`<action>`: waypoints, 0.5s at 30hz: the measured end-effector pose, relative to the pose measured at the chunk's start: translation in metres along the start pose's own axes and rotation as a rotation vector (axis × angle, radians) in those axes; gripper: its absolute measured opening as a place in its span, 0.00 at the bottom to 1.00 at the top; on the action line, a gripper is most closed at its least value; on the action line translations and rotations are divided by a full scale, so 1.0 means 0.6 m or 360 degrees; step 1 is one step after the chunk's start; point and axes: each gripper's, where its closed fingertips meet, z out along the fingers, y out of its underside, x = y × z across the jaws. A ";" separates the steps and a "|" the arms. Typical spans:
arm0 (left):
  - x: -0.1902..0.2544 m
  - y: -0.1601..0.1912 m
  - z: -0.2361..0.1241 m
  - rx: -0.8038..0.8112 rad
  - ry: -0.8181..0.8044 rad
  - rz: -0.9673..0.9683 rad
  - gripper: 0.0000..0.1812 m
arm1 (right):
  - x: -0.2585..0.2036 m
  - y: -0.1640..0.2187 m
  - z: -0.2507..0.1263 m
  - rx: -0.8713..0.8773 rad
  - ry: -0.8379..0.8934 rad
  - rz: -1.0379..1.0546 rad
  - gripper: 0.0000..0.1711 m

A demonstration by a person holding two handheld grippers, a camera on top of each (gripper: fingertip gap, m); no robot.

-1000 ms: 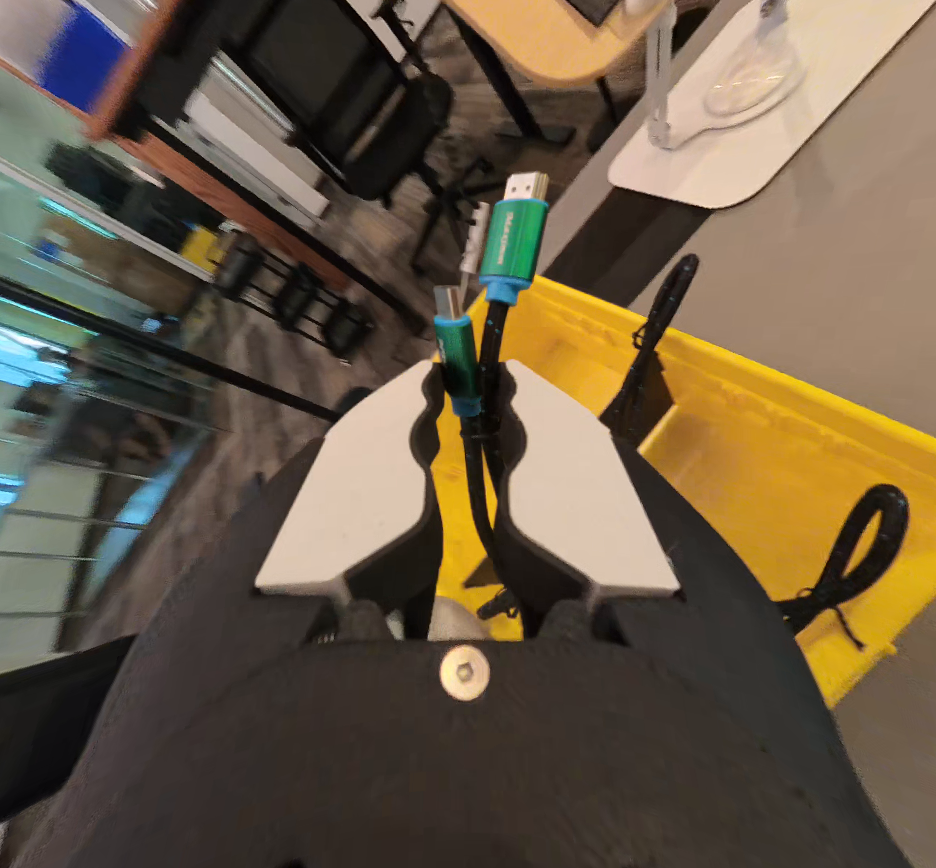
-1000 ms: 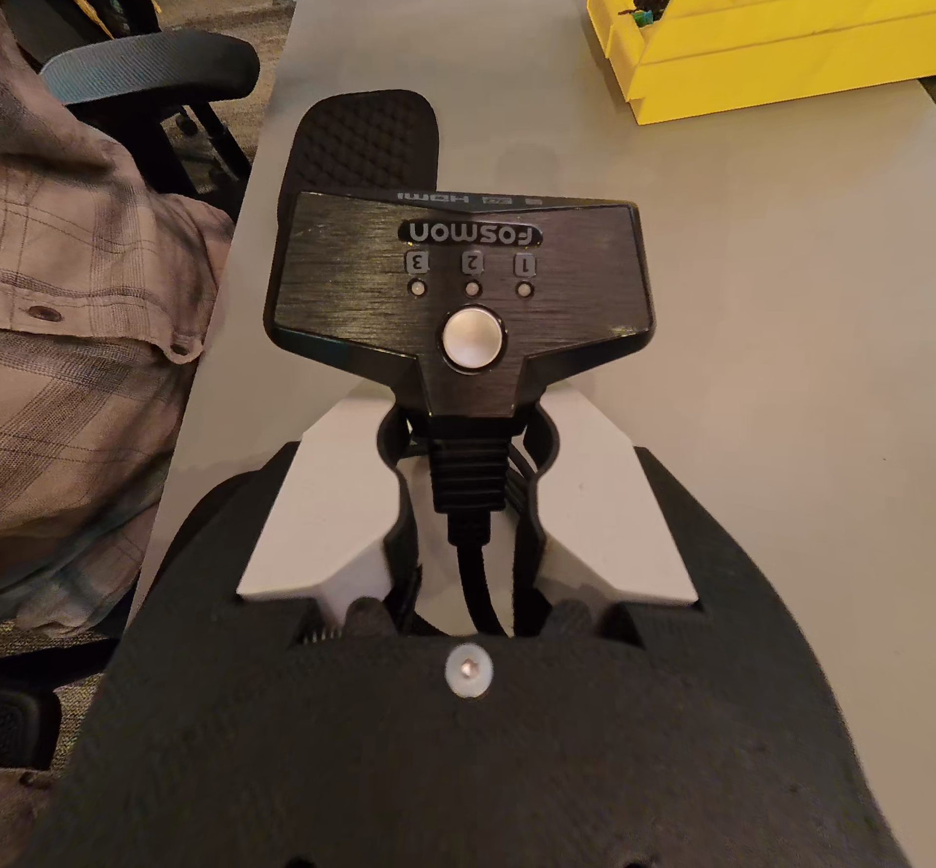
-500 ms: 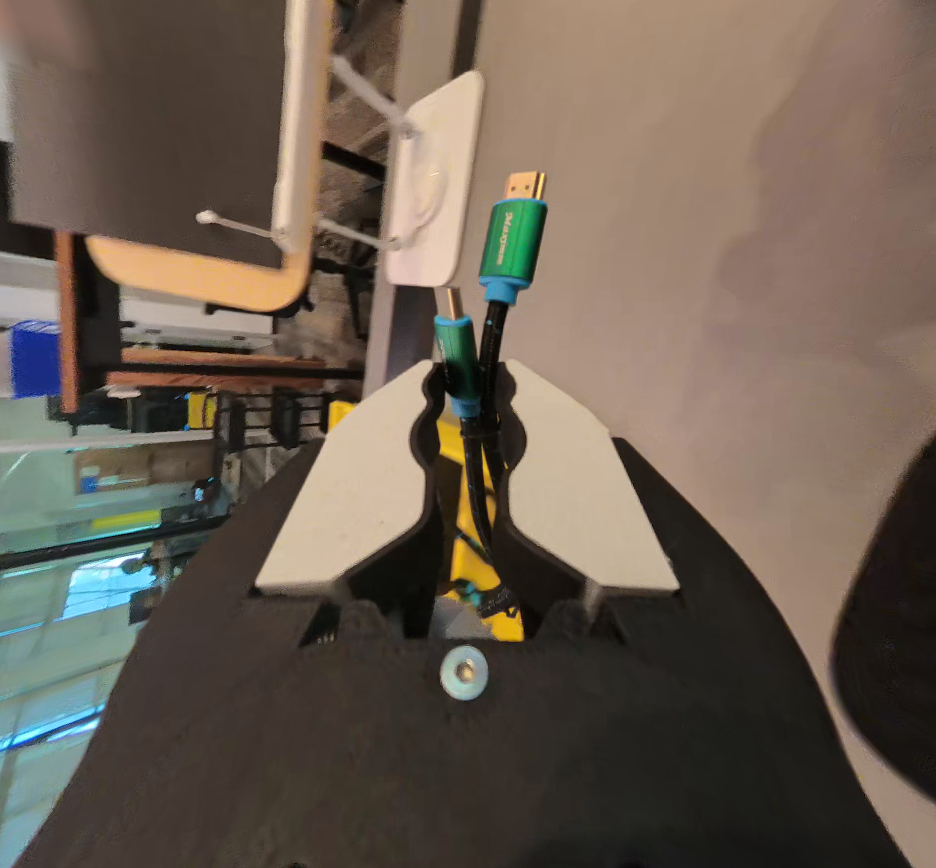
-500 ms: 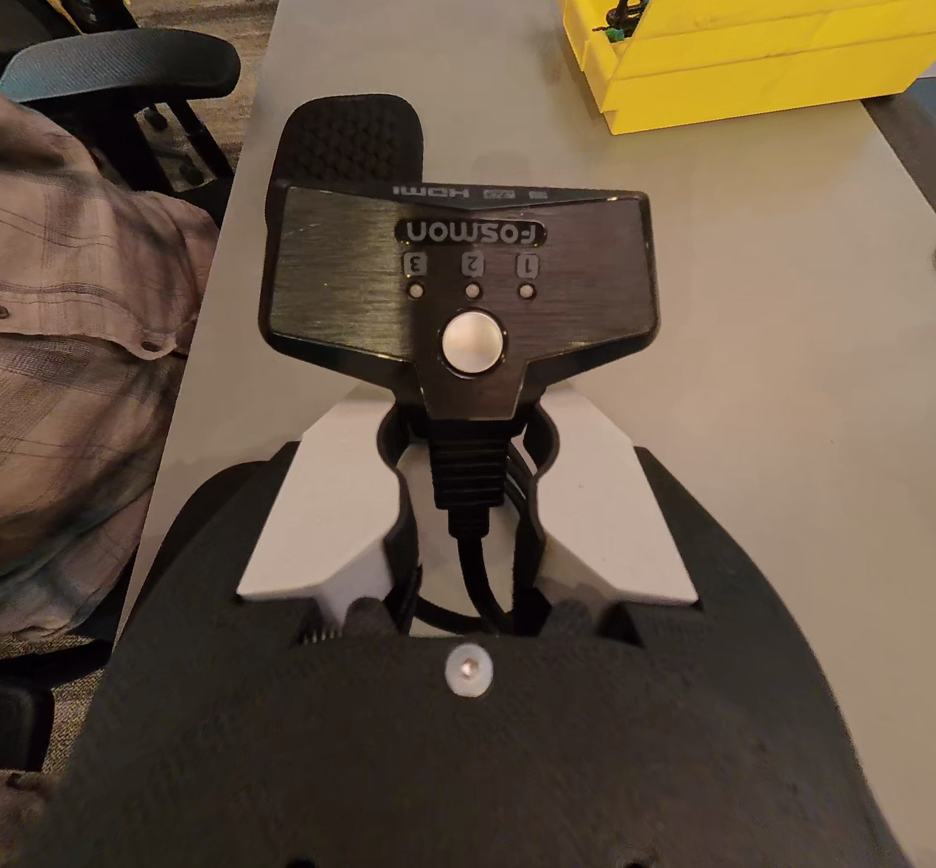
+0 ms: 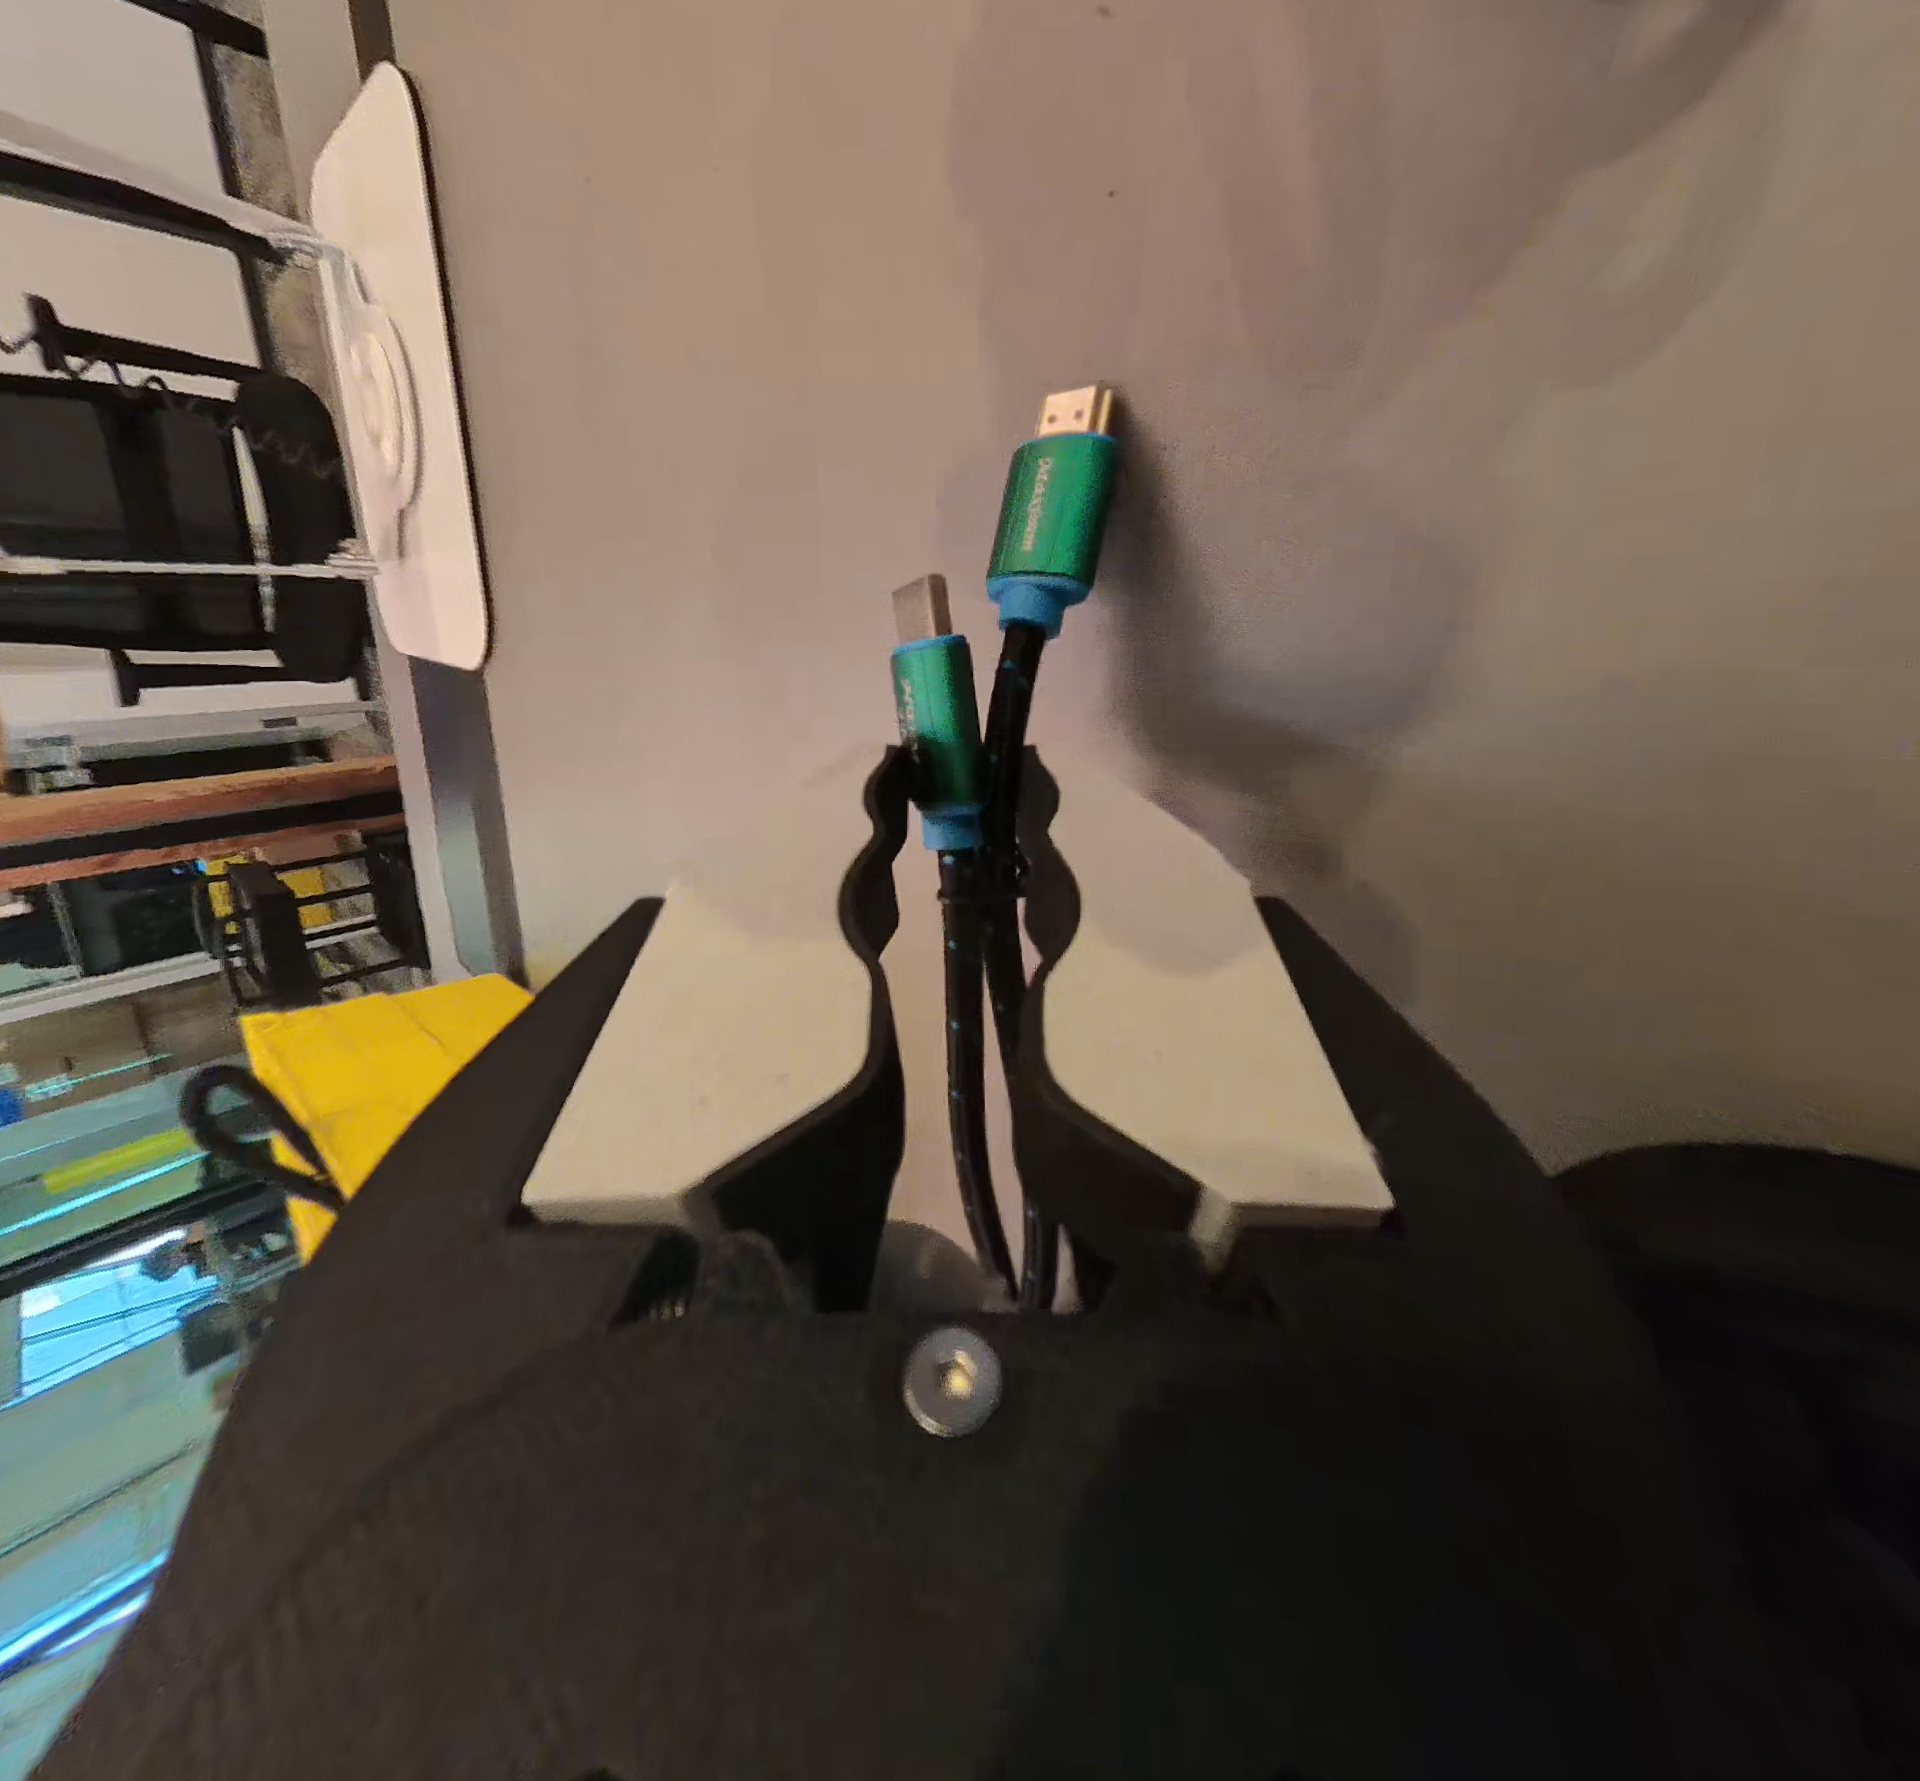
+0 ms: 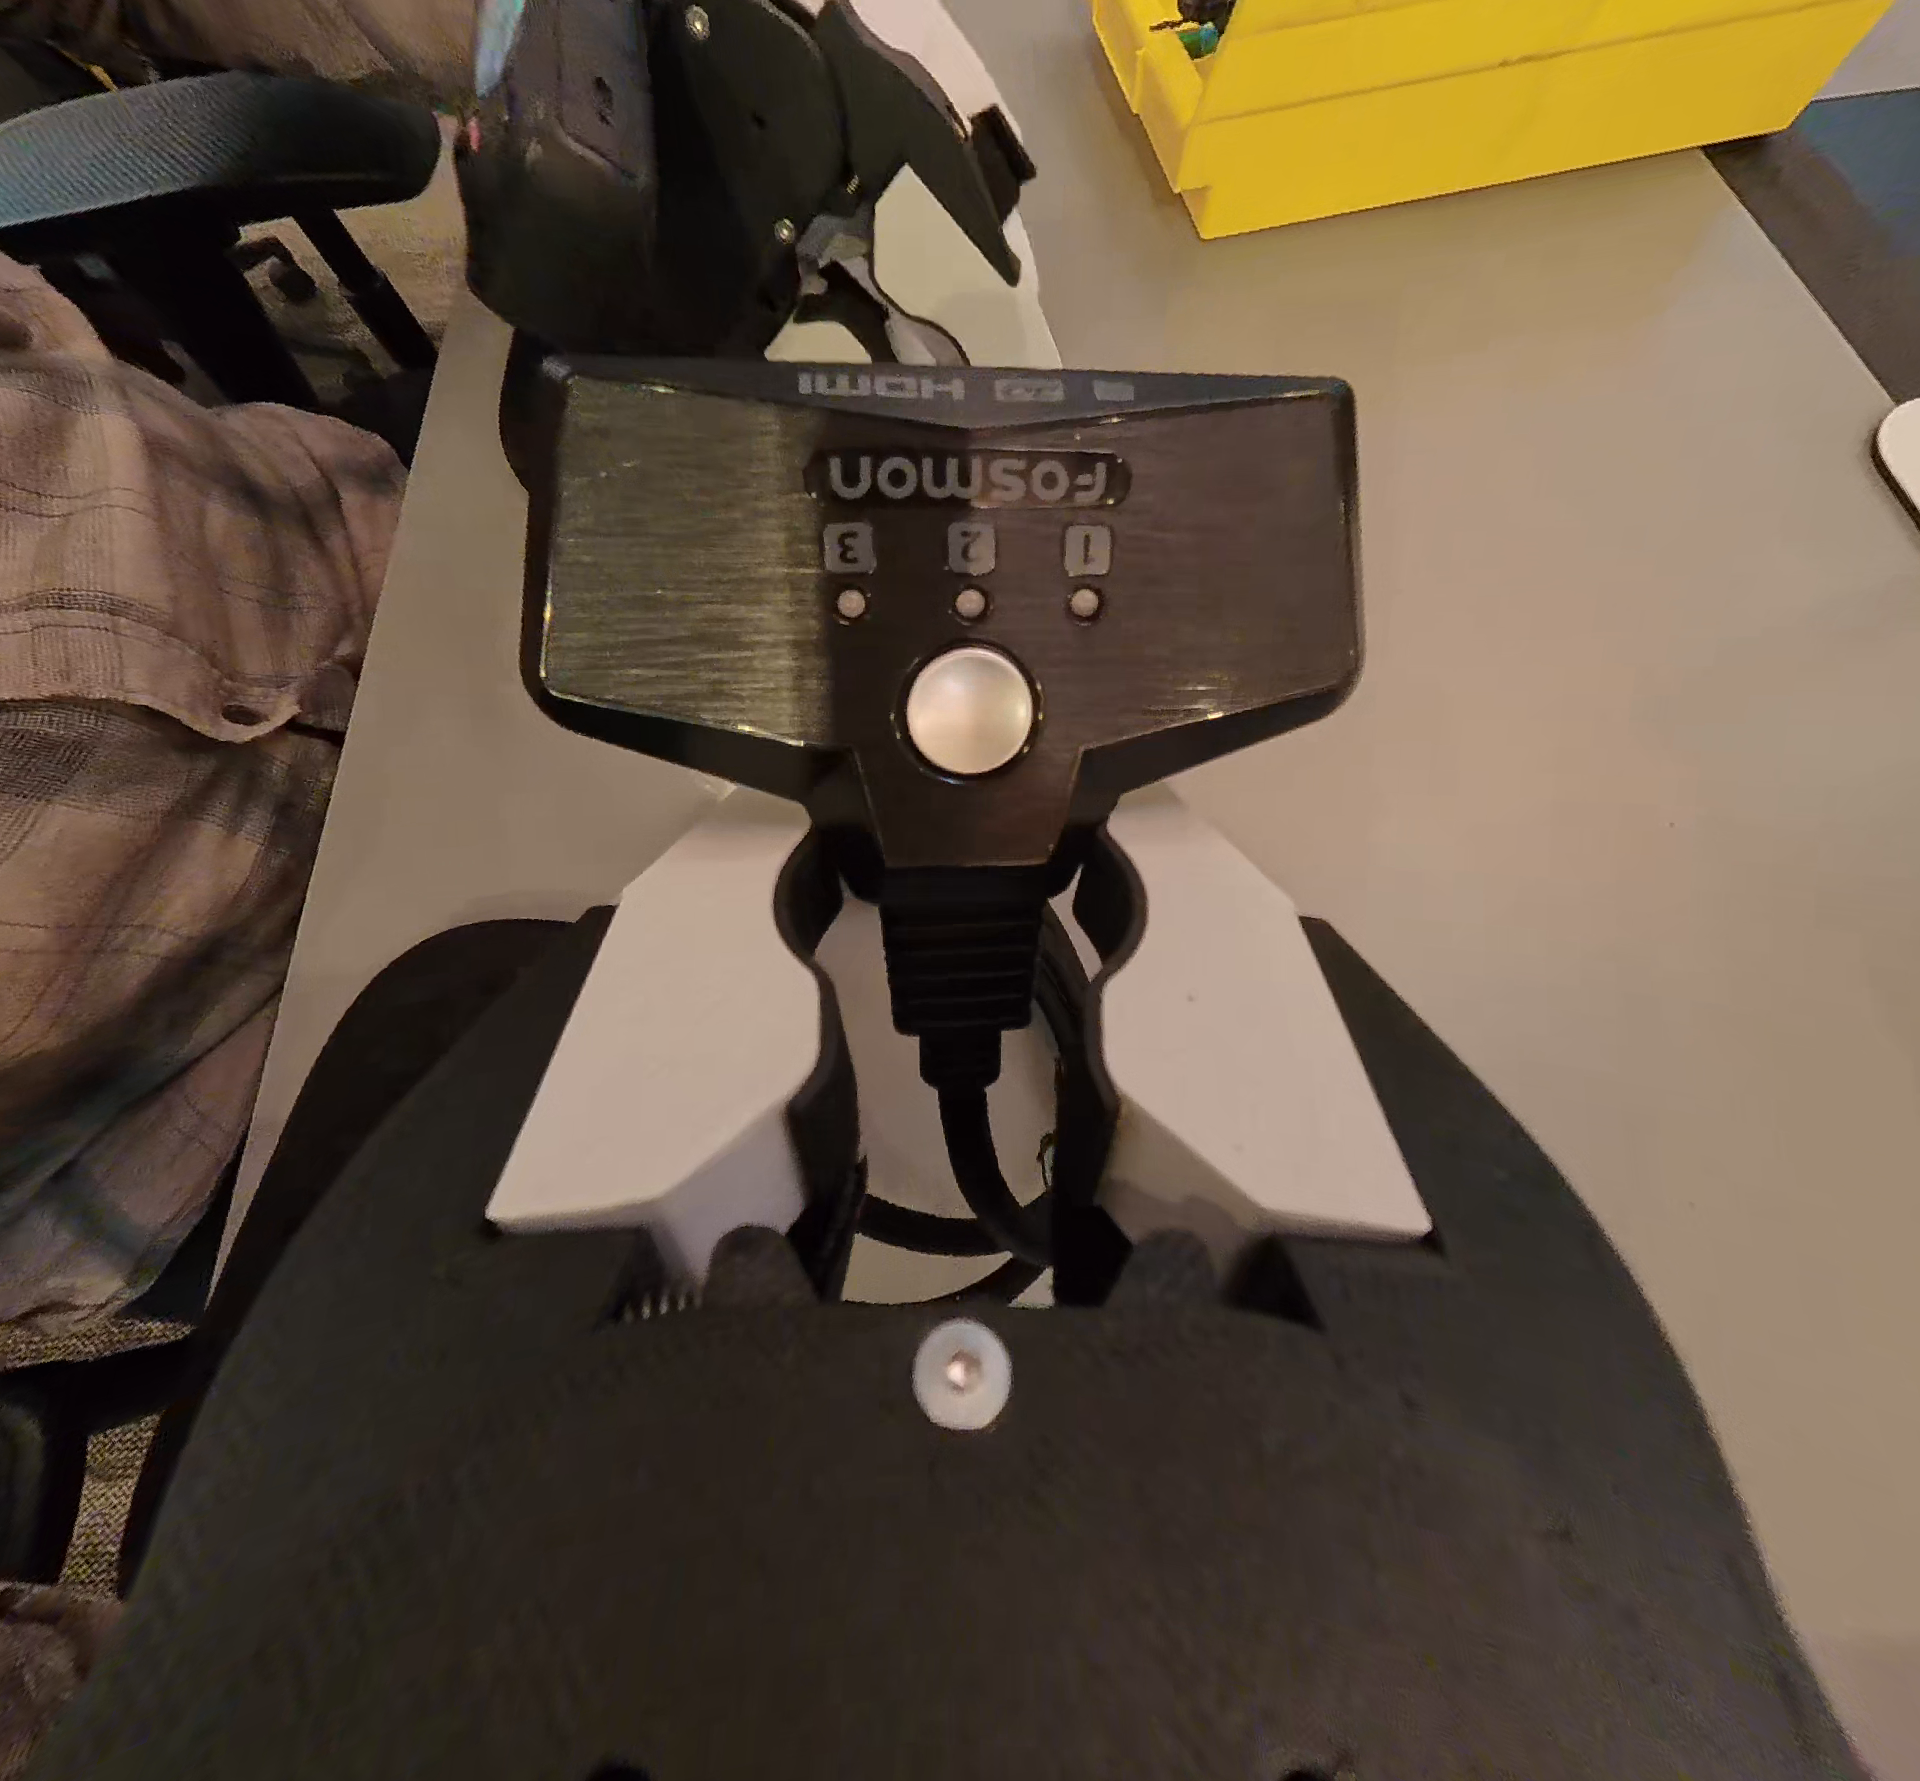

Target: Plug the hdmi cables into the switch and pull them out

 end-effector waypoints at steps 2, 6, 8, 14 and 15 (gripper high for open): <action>0.002 0.000 0.001 0.0023 0.0039 -0.0047 0.13 | 0.001 0.001 0.000 0.0007 -0.0004 0.0005 0.24; 0.002 -0.006 -0.015 0.0160 0.0198 -0.0215 0.20 | 0.000 0.001 0.002 0.0008 -0.0011 0.0007 0.24; 0.002 -0.008 -0.026 0.0223 0.0301 -0.0315 0.23 | 0.001 0.001 0.002 0.0010 -0.0013 0.0009 0.24; -0.017 -0.022 -0.057 0.0405 0.0614 -0.0637 0.25 | -0.001 0.001 0.005 0.0010 -0.0026 0.0014 0.24; -0.020 -0.021 -0.055 0.0401 0.0672 -0.0681 0.25 | -0.002 0.000 0.005 0.0011 -0.0028 0.0013 0.24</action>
